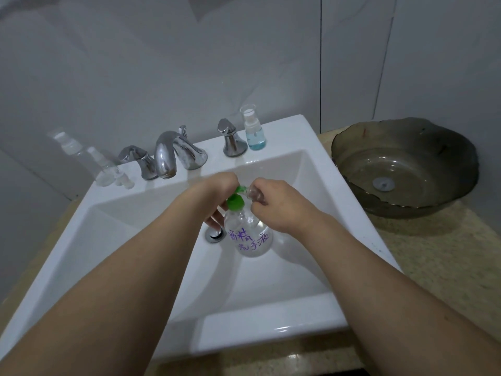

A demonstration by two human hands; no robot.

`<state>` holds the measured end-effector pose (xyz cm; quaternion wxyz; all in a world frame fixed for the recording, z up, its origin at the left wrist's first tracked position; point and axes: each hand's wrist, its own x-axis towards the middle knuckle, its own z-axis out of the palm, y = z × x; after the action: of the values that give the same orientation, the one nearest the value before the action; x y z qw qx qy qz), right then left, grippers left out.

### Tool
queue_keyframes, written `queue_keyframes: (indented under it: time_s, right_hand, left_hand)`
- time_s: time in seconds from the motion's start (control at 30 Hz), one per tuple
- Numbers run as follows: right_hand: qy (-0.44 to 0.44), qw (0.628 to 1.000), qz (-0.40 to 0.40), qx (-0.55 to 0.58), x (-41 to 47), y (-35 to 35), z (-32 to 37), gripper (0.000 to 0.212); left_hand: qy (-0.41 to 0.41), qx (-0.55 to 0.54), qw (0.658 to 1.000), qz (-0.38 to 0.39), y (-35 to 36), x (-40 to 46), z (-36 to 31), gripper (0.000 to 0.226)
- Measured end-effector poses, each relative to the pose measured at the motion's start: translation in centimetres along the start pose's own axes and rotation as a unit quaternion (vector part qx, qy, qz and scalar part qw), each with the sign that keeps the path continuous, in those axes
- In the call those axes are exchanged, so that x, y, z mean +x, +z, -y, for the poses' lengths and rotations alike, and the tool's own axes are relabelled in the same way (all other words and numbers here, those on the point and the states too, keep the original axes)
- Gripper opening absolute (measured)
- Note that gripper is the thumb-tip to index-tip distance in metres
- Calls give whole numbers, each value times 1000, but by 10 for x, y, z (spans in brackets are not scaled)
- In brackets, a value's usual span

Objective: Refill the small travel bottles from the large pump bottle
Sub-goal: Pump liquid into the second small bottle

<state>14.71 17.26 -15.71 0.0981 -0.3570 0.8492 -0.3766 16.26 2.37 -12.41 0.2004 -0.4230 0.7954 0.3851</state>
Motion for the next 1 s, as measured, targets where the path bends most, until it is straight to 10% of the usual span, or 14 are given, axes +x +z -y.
queue_keyframes:
  time_s: [0.63,1.0]
  right_hand:
    - [-12,999,-30,5,0,-3,2,13]
    - [1,1000,-2,-25,0,0,-1,13]
  left_hand:
    - [-16,-20,997,73,-20,-10,-7,68]
    - [13,-33,997,-72,14,-12,-2,32]
